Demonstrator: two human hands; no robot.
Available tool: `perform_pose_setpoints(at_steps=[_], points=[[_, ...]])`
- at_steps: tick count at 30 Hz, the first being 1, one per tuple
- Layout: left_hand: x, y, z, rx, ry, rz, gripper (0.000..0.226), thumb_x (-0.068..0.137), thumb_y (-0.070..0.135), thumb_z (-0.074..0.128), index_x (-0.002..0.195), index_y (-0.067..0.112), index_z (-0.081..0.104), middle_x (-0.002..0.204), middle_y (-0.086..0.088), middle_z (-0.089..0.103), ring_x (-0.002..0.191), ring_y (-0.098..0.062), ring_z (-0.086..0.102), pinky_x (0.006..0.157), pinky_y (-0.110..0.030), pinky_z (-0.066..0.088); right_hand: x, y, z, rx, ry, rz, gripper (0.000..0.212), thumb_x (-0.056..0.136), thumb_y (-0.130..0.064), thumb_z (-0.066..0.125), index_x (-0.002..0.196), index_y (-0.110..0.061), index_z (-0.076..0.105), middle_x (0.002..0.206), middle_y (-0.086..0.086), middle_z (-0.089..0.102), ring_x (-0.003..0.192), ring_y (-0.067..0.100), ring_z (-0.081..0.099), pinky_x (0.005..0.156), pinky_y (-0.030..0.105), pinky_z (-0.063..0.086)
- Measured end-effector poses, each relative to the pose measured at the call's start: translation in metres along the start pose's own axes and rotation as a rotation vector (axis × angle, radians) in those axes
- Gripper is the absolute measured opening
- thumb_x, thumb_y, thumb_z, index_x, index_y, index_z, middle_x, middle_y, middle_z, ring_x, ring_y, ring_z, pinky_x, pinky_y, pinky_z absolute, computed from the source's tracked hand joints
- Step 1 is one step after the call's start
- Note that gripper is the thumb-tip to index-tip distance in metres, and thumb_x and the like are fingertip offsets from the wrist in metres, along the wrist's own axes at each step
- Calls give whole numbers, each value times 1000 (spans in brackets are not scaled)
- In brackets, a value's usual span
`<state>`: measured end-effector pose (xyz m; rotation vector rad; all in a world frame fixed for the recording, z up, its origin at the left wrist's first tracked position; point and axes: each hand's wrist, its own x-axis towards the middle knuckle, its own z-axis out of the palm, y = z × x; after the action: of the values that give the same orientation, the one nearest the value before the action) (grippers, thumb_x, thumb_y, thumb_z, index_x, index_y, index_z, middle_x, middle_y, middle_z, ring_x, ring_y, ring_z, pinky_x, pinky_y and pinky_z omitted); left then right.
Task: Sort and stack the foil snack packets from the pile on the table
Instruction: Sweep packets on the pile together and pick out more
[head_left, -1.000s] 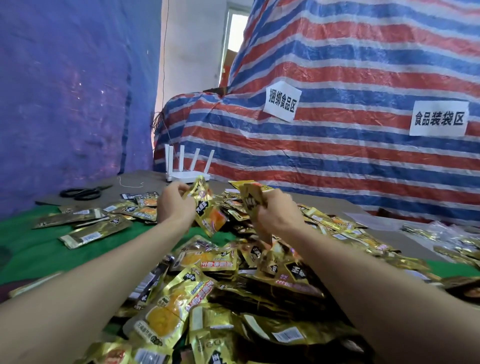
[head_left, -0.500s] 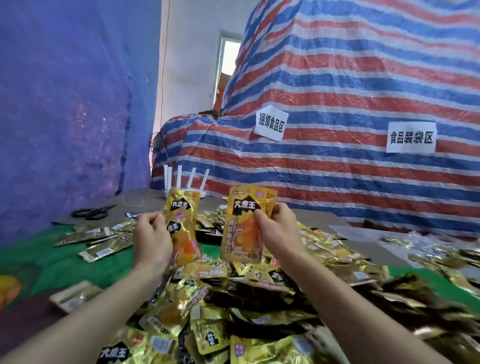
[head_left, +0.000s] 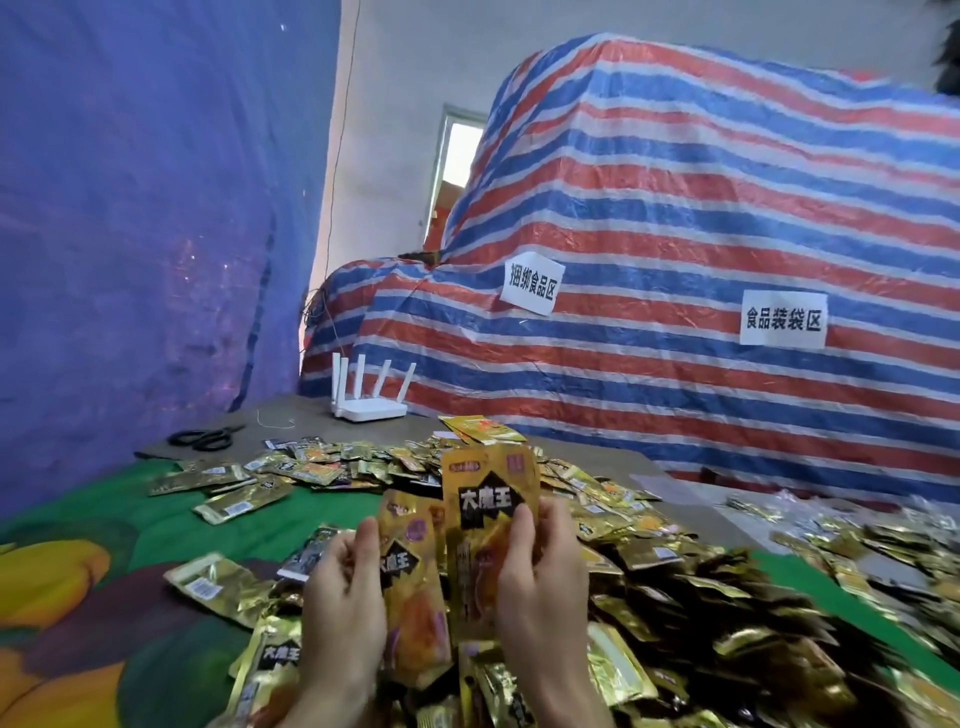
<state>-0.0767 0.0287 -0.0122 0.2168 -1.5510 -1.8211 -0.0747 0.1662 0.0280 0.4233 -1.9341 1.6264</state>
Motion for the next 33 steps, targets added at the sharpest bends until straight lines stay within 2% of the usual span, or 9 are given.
perform_pose_setpoints(at_steps=[2,6,10,14,17,20,24,28,33], points=[[-2,7,-1,-26,84,29,56,91,58,40,112,13,65,95,9,59,87,-5,54,81,-24,39,-8,2,6,-24,43,-15,15,105,-29,43,94,-24,53,71,-13,67,50,6,56,44,20,41],[-1,14,-11,-66,78,104,43,85,64,40,89,31,67,73,12,64,69,9,59,66,-13,46,-10,4,12,10,121,-65,11,106,-26,43,98,-26,51,72,-13,68,52,8,60,45,29,51],[3,2,-13,-69,48,152,73,84,67,40,114,5,65,104,-18,72,101,-30,67,91,-42,56,-20,3,16,85,120,-70,16,107,-23,41,100,-34,50,81,-3,69,62,20,63,50,47,54],[-4,2,-6,14,70,265,47,94,52,43,76,10,55,69,-14,58,65,-28,54,57,-40,44,-41,12,34,159,-81,-52,21,108,-29,39,101,-39,56,93,-2,72,79,16,69,71,39,60],[-2,-6,-10,88,72,294,44,96,45,46,69,11,48,59,-7,50,55,-23,45,52,-39,37,-50,18,40,174,-306,-40,21,100,-46,47,121,-43,52,109,-15,70,99,6,68,89,29,56],[2,-8,-11,69,50,198,49,92,54,42,73,10,52,67,-9,55,64,-24,53,59,-41,42,-52,25,40,120,-441,-48,44,97,-28,61,137,-32,43,118,-23,66,113,2,64,99,26,51],[-6,-5,-6,-106,-190,-102,49,86,66,38,104,25,59,99,-1,70,96,-17,67,84,-37,53,-51,31,41,106,-337,-27,43,98,-18,54,134,-41,44,118,-23,67,111,2,65,97,27,51],[-13,-1,-8,-314,-551,-211,44,83,37,74,118,15,59,102,-12,76,89,-23,74,67,-25,57,-48,29,35,255,-278,26,44,94,-15,50,124,-47,52,116,-12,70,107,11,69,86,24,56],[-10,-4,-12,-358,-704,-242,41,76,26,62,116,17,65,100,-9,75,88,-21,73,67,-24,57,-50,23,29,294,-304,-7,54,92,-7,46,138,-34,46,122,-2,67,115,23,65,96,40,56]])
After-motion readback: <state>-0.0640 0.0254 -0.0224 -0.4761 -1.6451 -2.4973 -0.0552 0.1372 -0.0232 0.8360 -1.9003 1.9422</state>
